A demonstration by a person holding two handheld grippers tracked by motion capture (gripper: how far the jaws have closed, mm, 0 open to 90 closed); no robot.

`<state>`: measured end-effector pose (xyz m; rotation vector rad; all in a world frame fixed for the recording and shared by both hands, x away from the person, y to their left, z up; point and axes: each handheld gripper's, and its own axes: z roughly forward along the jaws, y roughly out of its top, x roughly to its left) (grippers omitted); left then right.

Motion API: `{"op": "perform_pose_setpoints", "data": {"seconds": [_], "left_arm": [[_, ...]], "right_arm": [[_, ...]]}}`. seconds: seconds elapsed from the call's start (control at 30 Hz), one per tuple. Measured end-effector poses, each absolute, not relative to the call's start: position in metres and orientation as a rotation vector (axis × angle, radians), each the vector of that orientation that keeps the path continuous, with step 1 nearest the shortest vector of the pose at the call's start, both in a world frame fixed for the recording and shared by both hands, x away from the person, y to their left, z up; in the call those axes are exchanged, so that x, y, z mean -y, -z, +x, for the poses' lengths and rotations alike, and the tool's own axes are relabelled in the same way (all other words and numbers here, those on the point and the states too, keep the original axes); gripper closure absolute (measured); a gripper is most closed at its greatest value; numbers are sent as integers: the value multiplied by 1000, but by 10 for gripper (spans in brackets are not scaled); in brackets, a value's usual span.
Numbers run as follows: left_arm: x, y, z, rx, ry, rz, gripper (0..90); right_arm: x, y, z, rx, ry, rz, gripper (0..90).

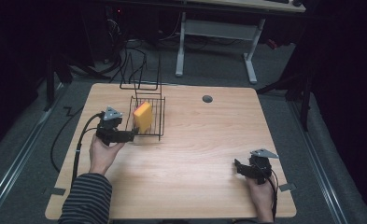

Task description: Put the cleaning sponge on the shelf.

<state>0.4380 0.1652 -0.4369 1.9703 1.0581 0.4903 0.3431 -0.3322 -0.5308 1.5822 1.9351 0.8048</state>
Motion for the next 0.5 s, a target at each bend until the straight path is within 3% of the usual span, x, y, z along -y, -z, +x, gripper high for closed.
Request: {"op": "perform_pose_setpoints", "data": {"seconds": [0.5], "left_arm": [[-185,434,413,-1068,-501,1922,205]], "right_arm": [[332,531,343,-1936,-805,1580,240]]}}
